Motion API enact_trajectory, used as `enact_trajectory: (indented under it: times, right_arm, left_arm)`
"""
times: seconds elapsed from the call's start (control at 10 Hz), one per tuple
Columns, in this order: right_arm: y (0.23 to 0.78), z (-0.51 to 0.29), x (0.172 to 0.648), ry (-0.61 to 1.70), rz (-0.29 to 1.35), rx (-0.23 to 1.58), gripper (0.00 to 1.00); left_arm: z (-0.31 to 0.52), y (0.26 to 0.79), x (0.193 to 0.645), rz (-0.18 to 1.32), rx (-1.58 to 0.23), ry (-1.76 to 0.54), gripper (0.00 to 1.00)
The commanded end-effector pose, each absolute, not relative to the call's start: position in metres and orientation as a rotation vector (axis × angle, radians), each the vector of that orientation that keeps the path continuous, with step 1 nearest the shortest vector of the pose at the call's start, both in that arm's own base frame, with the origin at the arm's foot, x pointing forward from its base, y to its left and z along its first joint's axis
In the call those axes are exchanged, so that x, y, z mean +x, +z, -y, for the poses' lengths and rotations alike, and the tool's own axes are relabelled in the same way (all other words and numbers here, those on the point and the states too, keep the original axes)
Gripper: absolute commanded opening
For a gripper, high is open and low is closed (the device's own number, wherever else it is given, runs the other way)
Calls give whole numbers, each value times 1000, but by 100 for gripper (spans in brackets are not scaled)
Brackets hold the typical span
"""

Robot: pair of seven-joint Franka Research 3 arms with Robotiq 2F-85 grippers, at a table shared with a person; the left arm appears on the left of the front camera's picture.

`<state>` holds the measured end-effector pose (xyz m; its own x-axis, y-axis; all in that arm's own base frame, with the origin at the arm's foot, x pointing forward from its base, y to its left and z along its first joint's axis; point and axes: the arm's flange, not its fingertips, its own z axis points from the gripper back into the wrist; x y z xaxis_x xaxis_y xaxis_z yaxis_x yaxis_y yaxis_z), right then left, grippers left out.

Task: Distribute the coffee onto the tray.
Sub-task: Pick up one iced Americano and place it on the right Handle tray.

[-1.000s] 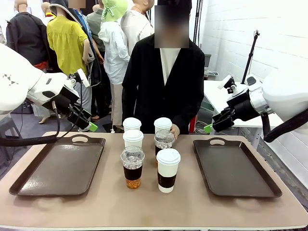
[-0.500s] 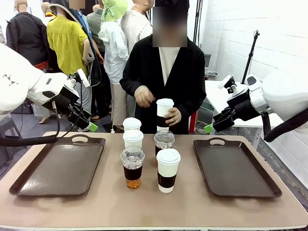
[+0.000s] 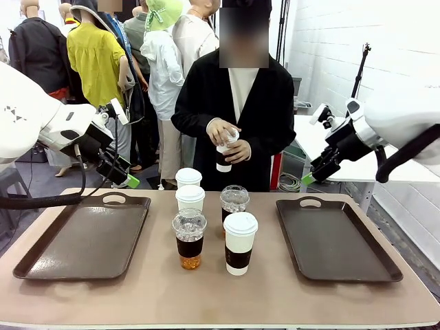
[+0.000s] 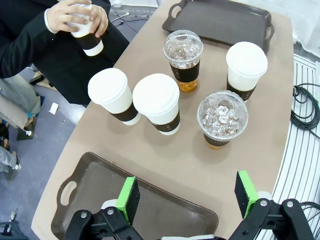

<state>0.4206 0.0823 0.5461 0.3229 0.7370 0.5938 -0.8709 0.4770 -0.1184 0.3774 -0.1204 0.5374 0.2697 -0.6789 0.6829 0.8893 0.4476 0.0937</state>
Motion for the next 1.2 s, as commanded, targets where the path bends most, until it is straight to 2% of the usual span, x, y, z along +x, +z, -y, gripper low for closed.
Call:
enact_trajectory:
  times: [0.0,0.4,0.8,1.1]
  right_arm:
    - [552,-80,455,1190,574,120,100]
    - [532,-73,497,1414,407,24,100]
    - [511,-74,517,1432,302,27,100]
    - [488,-71,522,1439,318,93,100]
  left_arm:
    - [118,537,378,720,-337,-1092,100]
    - [118,537,378,720,-337,-1092,100]
    - [118,537,378,720,-337,-1092,100]
    - [118,537,378,720,-337,-1092,100]
